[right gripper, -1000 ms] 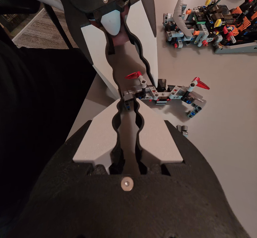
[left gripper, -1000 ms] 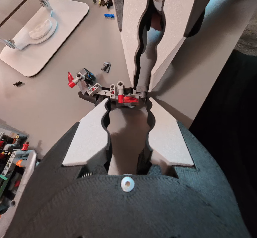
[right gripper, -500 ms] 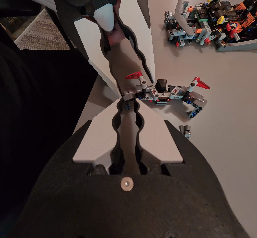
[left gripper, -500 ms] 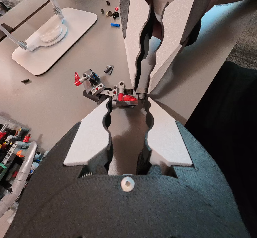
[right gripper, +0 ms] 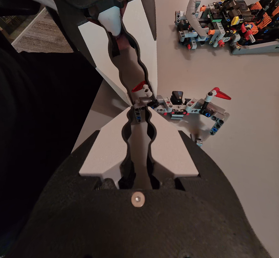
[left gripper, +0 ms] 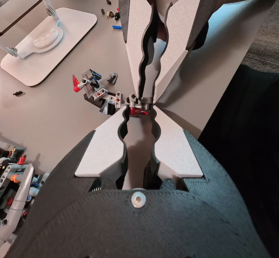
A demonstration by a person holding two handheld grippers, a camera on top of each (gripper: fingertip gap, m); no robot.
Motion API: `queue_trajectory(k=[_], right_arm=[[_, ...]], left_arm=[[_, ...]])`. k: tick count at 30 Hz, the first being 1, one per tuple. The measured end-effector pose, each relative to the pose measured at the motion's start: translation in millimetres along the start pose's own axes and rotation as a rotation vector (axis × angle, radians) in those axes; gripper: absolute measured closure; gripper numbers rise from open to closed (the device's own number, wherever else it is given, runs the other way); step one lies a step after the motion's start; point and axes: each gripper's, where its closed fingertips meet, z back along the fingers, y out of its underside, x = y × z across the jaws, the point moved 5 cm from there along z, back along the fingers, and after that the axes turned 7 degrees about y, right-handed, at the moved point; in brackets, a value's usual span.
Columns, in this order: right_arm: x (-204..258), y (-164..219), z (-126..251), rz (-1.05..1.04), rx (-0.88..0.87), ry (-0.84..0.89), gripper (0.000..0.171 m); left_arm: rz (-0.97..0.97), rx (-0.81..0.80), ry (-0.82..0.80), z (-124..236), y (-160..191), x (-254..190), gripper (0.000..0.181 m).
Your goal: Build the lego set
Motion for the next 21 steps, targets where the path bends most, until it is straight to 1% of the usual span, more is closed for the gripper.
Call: queue_trajectory(k=[2,5,8,10,12,14,17,21], right_arm=[[-1,0,0,-0.002,-0.002,0.003,0.159],[-1,-2,2,0.0,-0.012,-0.002,0.159],[2,-1,1,0.002,-0.01,-0.013,0.159],[3,0,0,0.005,-0.007,-0.013,0.159],[3,0,0,0.007,-0.004,-0.013,0.159],[2,0,0,0.007,-0.004,-0.014,0.159],[3,0,0,0.009,-0.005,-0.021,0.159],[3,0,-1,0.011,-0.005,-0.026,0.159]], left_arm=[[-0.001,-0.002,-0.002,0,0,1,0.156],[0.005,-0.02,-0.005,2,-1,2,0.151],[0.007,-0.015,-0.012,6,-1,7,0.134],[0.019,0.008,0.005,4,2,9,0.129],[0.009,0.009,0.01,2,2,10,0.128],[0.023,0.021,0.042,0,2,9,0.133],[0.033,0.04,0.062,-4,4,10,0.129],[0.044,0.049,0.094,-7,6,10,0.13]])
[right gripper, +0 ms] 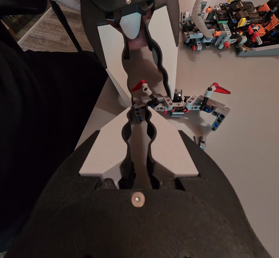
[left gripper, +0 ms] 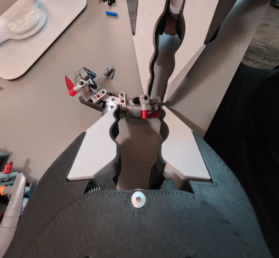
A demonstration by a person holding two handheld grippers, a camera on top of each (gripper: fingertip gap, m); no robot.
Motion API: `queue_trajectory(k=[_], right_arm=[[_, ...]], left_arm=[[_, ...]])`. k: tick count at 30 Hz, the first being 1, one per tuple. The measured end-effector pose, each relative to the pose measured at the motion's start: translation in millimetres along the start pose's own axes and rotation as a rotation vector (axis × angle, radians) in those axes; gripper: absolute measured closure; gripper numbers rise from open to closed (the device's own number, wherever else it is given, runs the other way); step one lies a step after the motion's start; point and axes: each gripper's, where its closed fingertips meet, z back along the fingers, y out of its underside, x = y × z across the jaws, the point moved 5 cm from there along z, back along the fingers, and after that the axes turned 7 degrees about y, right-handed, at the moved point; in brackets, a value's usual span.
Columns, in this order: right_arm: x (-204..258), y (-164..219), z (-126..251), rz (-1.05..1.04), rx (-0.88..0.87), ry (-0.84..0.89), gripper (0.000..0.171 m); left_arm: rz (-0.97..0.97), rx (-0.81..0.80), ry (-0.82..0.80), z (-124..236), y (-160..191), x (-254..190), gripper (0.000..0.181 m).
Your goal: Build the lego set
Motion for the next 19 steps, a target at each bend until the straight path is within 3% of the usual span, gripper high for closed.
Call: queue_trajectory(k=[19], right_arm=[[-1.2,0.8,3.0,-0.027,0.027,-0.006,0.16]], left_arm=[[-0.106,0.075,-0.031,-1.3,-5.9,-1.8,0.133]])
